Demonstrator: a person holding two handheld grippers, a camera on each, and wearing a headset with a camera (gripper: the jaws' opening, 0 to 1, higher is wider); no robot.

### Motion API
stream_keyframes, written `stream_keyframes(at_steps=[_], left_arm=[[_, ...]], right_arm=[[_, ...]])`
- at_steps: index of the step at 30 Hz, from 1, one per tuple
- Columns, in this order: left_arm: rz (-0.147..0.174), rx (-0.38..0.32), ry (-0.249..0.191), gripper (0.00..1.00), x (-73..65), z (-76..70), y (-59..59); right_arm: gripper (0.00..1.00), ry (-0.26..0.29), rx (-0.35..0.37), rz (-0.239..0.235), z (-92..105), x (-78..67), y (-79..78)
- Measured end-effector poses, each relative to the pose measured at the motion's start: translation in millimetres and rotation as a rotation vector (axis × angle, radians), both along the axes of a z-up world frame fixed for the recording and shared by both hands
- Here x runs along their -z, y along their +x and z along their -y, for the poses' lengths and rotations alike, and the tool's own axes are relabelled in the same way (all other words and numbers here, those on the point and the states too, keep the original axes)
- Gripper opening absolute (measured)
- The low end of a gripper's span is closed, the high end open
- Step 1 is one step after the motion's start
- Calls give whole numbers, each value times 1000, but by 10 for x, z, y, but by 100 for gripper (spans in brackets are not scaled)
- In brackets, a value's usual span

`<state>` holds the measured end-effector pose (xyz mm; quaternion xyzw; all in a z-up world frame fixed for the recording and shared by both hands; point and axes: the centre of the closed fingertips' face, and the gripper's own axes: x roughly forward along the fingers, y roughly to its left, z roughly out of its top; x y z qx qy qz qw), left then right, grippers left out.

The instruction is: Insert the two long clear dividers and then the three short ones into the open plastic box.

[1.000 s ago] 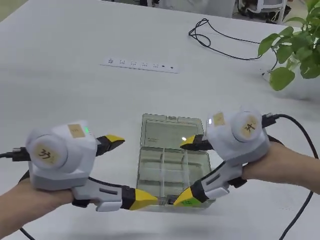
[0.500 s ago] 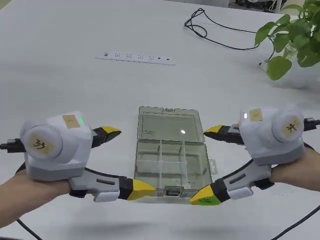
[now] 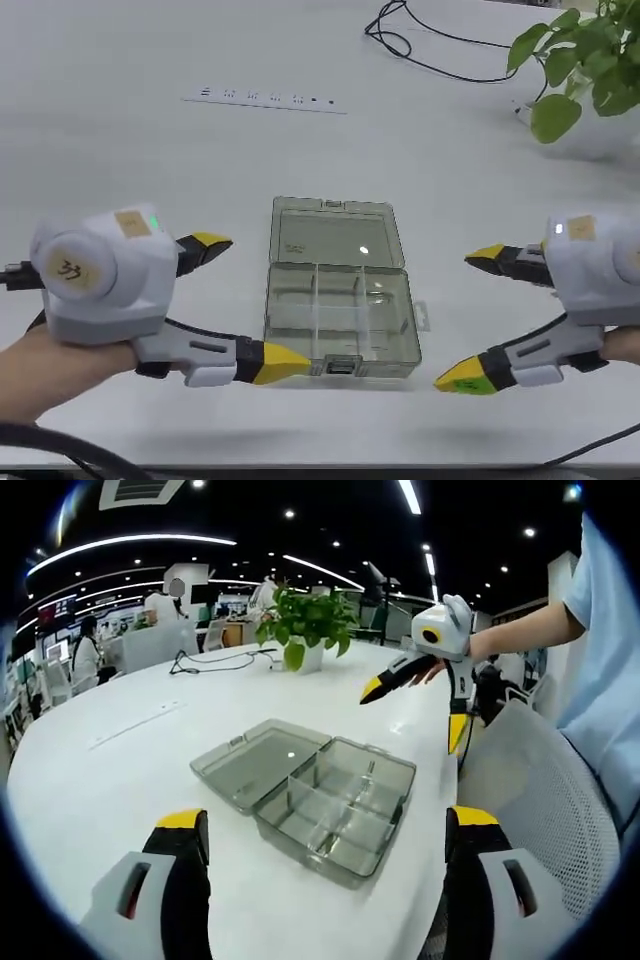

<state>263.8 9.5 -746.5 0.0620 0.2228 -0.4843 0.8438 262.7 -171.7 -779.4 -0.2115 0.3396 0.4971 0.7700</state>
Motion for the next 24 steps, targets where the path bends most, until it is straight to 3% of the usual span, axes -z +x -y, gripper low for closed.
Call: stream_keyframes(at_steps=[5,11,16,18,20,22,24], left_arm=[[-6,-5,2,100,12,-17,-16],[-7,-16,3,100,18,-58,-16],[-8,-22,7,100,20,-85,-17],[-8,-25,6,100,15,-96,-17],[-9,-29,8,100,21,-108,-11],[-13,-34,7,100,27,-111,-7],[-9,-33,5,100,18,-101,-6]], right_arm=[[100,-82,49,-22,466,98,6],[100,-138,77,-31,781,160,6],[98,-212,44,-63,947,284,-69],[95,-263,9,-72,1028,333,-103],[92,-358,-30,-71,1155,406,-112],[89,-358,-59,-82,1135,448,-144],[81,-402,-99,-93,1175,474,-170]])
